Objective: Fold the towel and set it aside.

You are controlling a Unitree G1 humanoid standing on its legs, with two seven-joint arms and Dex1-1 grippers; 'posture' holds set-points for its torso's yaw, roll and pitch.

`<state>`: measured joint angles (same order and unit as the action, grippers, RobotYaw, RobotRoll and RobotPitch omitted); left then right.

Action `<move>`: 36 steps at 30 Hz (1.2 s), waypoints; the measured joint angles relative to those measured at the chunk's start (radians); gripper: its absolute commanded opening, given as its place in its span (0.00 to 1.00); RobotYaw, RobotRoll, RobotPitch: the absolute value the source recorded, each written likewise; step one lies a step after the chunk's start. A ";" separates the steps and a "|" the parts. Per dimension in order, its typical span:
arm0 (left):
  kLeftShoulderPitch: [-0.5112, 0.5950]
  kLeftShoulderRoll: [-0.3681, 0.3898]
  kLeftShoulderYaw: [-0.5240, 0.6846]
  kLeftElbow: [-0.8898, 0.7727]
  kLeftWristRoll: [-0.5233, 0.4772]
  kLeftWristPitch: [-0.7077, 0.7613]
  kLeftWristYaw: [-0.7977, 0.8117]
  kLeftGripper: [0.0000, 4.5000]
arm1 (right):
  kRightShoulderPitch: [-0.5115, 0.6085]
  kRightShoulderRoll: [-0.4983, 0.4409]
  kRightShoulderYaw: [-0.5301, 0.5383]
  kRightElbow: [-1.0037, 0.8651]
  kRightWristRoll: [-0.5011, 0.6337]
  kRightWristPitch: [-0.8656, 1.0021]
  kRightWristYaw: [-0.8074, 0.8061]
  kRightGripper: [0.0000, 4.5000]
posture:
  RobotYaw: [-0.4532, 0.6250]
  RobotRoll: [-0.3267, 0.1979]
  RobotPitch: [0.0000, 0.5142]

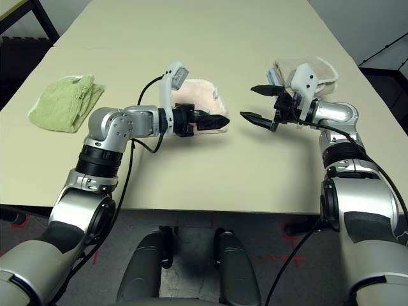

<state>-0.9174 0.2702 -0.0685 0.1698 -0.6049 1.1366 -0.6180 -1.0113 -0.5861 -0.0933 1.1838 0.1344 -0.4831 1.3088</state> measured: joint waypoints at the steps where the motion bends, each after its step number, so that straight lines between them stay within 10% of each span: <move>1: 0.009 0.027 0.000 -0.020 0.000 -0.006 -0.017 1.00 | 0.000 0.002 0.000 0.000 0.001 0.010 0.010 1.00 | 0.48 0.62 0.25; 13: 0.077 0.269 -0.019 -0.109 0.105 -0.222 -0.173 1.00 | -0.004 0.064 -0.004 -0.001 0.029 0.221 0.072 1.00 | 0.50 0.62 0.26; 24: 0.191 0.356 -0.054 0.097 0.325 -0.797 -0.309 1.00 | -0.012 0.067 0.002 -0.002 0.000 0.133 0.078 1.00 | 0.49 0.62 0.28; 36: 0.197 0.325 0.009 0.227 0.331 -1.003 -0.401 1.00 | -0.005 0.022 0.000 0.002 0.001 0.104 0.111 0.14 | 0.48 0.62 0.28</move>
<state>-0.7203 0.5947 -0.0598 0.3971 -0.2742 0.1336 -1.0185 -1.0159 -0.5640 -0.0938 1.1854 0.1350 -0.3796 1.4202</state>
